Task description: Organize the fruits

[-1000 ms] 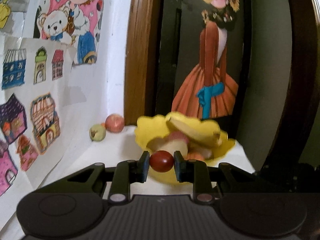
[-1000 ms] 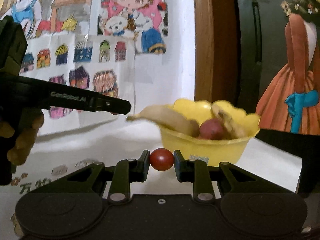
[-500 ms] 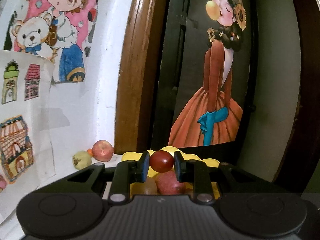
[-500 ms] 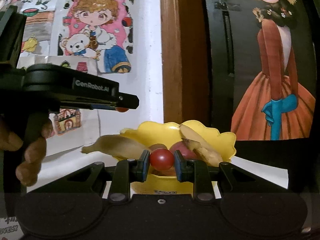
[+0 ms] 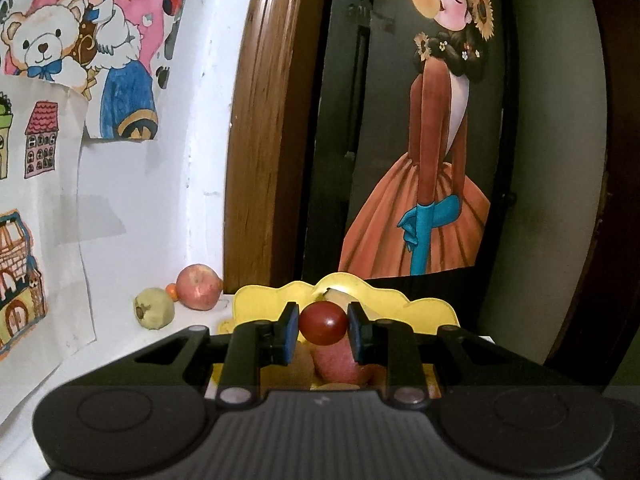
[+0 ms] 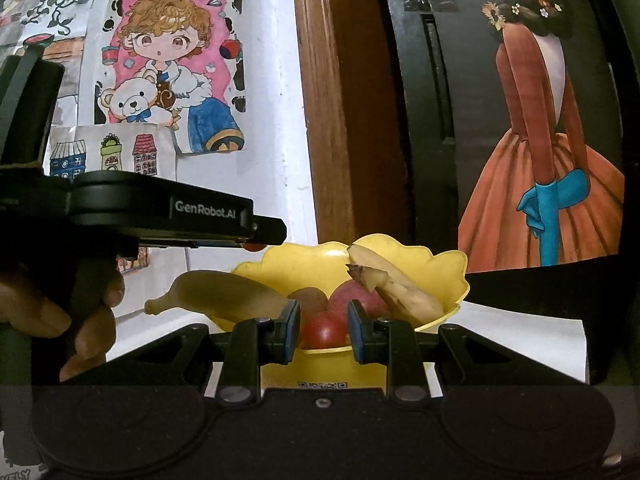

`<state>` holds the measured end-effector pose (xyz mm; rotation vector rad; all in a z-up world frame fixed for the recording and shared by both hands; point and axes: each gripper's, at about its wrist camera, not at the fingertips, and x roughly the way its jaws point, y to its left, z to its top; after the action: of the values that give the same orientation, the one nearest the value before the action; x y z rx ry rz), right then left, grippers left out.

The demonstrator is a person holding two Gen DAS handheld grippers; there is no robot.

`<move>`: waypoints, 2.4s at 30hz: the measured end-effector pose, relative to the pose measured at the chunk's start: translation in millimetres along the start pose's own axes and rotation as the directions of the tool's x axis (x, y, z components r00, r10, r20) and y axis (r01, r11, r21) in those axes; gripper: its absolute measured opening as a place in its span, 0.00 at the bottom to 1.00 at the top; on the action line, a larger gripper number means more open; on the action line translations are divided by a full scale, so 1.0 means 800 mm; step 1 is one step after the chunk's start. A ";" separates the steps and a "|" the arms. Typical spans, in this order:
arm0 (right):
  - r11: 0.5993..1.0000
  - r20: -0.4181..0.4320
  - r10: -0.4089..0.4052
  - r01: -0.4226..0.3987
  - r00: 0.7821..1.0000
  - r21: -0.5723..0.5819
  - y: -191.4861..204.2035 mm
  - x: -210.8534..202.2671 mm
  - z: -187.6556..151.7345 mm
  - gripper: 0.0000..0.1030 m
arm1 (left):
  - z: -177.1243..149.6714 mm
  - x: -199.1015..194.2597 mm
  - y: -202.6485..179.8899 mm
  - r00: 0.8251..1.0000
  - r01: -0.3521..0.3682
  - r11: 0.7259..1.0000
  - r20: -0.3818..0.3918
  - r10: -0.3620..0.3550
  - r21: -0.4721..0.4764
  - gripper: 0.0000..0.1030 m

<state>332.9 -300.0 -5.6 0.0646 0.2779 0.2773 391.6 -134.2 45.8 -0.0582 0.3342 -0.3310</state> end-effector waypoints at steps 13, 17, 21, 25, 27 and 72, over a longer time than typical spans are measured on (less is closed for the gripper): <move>1.000 0.003 0.001 -0.001 1.000 0.003 0.000 0.001 0.000 0.28 | -0.004 0.010 0.003 0.999 0.001 1.000 -0.034 -0.002 -0.018 0.28; 1.000 0.003 0.001 -0.001 1.000 0.003 0.000 0.001 -0.001 0.28 | -0.007 0.012 0.003 0.999 0.001 1.000 -0.045 -0.002 -0.017 0.28; 1.000 0.004 0.000 0.000 1.000 0.002 0.000 0.000 -0.001 0.28 | -0.008 0.013 0.004 0.998 -0.014 0.999 -0.057 0.012 -0.035 0.46; 1.000 0.007 -0.001 0.001 1.000 -0.001 0.001 0.000 0.000 0.30 | -0.008 0.012 0.009 0.998 -0.028 0.997 -0.055 0.025 -0.065 0.56; 1.000 0.007 0.000 0.000 1.000 -0.002 0.000 0.000 0.000 0.31 | -0.008 0.010 0.011 0.998 -0.039 0.997 -0.052 0.035 -0.067 0.61; 1.000 0.087 -0.003 0.004 0.996 -0.009 0.044 -0.078 0.027 0.96 | 0.006 -0.113 0.034 0.982 -0.149 0.983 0.100 0.160 -0.111 1.00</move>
<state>272.3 -283.9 34.9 0.0670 0.1900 0.2717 320.6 -78.6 75.3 -0.1502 0.2464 -0.1551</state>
